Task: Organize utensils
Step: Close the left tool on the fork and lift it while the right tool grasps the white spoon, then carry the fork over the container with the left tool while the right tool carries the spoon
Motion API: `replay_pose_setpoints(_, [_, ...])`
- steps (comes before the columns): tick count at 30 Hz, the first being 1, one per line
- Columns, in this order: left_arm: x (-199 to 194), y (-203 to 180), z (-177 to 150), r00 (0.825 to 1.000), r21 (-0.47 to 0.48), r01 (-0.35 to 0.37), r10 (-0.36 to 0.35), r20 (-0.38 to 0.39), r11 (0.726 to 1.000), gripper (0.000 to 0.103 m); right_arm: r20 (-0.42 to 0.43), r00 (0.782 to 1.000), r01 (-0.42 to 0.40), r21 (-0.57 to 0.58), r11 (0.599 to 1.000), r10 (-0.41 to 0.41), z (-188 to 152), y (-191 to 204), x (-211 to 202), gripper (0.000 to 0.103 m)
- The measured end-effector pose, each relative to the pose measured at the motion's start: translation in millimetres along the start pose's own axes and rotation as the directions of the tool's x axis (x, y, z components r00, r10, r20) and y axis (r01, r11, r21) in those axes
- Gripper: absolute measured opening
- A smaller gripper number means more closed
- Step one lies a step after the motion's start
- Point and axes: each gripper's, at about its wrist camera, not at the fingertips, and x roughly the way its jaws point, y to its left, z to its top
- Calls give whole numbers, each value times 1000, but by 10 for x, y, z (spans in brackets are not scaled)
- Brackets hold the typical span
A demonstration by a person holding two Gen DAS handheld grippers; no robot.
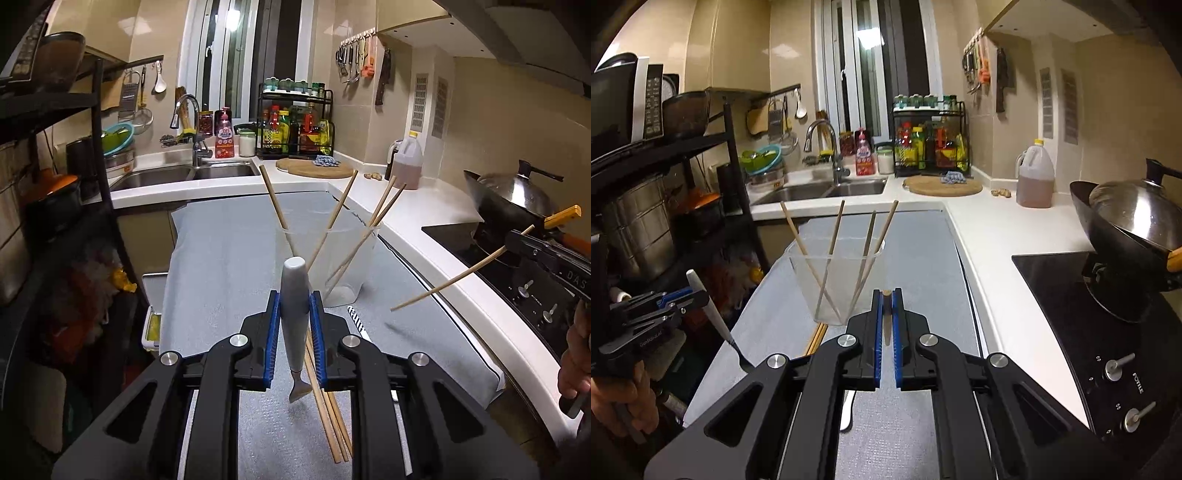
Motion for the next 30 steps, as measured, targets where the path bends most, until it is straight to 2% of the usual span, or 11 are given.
replay_pose_setpoints(13, [14, 23, 203, 1000, 2, 10, -10, -1, 1000, 16, -51, 999, -10, -1, 1000, 10, 127, 27, 75, 5])
replay_pose_setpoints(20, [53, 93, 452, 999, -11, 28, -28, -19, 1000, 16, -69, 997, -32, -11, 999, 31, 374, 59, 129, 5])
replay_pose_setpoints(26, [82, 147, 730, 997, -17, 63, -63, -32, 998, 16, -76, 992, -96, 10, 995, 96, 683, 54, 89, 5])
replay_pose_setpoints(30, [91, 169, 950, 996, -16, 89, -90, -15, 996, 16, -43, 989, -143, 28, 989, 144, 903, 54, 63, 5])
